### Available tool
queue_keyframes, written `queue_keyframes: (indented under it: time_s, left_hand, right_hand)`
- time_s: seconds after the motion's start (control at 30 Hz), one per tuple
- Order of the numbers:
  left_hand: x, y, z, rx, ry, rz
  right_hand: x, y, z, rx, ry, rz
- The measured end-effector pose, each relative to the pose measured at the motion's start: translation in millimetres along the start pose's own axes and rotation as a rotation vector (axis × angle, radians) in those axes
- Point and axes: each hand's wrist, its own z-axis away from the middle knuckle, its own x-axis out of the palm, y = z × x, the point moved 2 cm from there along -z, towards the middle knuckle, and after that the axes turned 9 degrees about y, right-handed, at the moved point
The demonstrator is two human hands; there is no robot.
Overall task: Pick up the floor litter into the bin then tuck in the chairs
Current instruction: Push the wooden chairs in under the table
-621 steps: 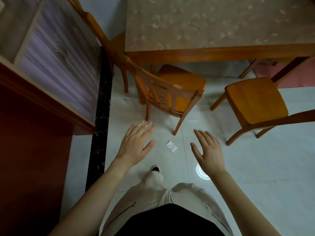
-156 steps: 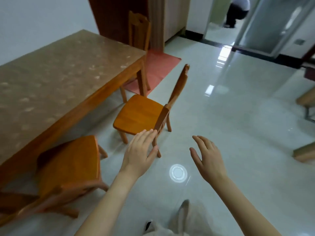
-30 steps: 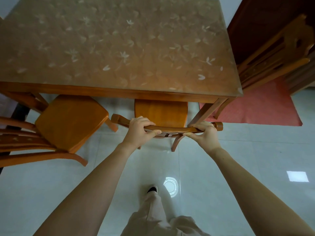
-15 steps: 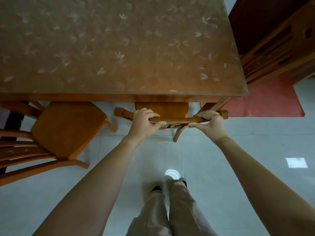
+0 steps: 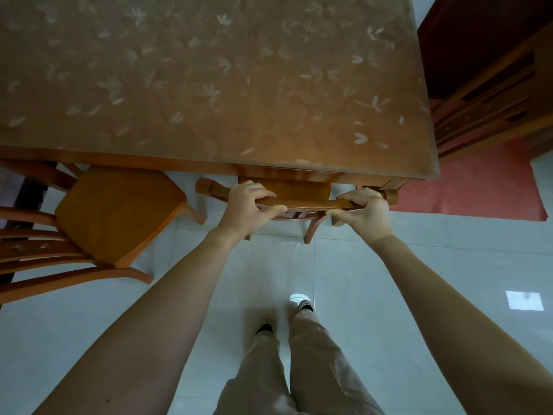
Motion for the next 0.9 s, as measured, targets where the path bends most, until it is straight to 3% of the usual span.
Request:
queue_keyframes:
  time_s: [0.9]
  left_hand:
    - [-3, -3, -33, 0.014, 0.035, -0.004]
  right_hand:
    - [3, -8, -34, -0.016, 0.037, 0.031]
